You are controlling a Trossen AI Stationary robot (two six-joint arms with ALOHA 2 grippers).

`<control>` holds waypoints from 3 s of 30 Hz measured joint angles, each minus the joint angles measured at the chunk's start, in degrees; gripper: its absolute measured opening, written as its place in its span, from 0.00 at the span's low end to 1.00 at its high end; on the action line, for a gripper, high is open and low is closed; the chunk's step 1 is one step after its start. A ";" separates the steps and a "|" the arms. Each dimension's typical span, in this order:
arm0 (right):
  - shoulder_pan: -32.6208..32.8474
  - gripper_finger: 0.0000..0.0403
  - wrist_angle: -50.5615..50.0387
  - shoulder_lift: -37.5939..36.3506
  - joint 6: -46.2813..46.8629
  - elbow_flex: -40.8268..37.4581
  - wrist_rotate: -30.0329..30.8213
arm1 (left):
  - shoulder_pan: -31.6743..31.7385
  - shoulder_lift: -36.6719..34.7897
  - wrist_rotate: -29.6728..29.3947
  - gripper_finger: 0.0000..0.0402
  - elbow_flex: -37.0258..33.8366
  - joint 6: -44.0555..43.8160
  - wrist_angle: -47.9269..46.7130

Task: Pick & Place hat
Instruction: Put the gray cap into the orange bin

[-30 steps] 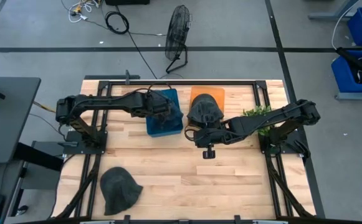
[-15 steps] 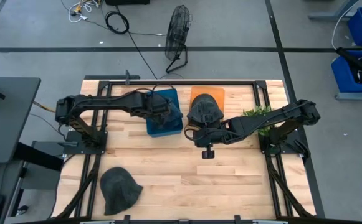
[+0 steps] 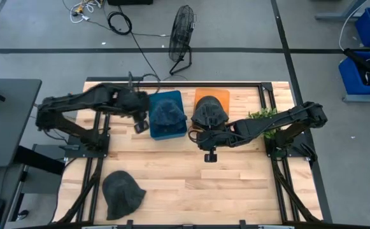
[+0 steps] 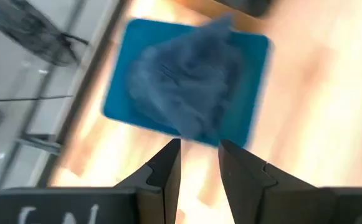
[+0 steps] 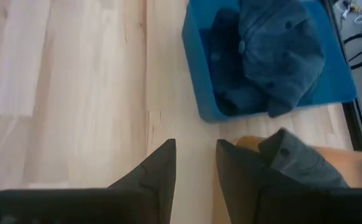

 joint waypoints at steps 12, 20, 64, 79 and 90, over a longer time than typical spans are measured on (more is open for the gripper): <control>-0.02 0.29 3.90 0.00 3.16 0.00 -0.04 | -21.35 -1.25 5.80 0.27 -0.12 -32.15 -11.76; -0.02 0.29 3.72 0.00 6.03 0.00 -0.15 | -42.17 1.91 5.81 0.27 -6.10 -46.80 -11.89; -0.01 0.29 5.21 0.00 5.84 0.00 -1.60 | -66.92 6.99 22.55 0.42 -36.74 -110.29 31.26; -0.02 0.29 6.93 0.00 4.92 0.00 -1.57 | -66.84 10.96 21.90 0.03 -35.84 -92.06 30.25; -0.02 0.29 12.38 0.00 1.70 0.00 -1.55 | -57.28 10.96 0.20 0.03 -20.20 -79.38 -0.25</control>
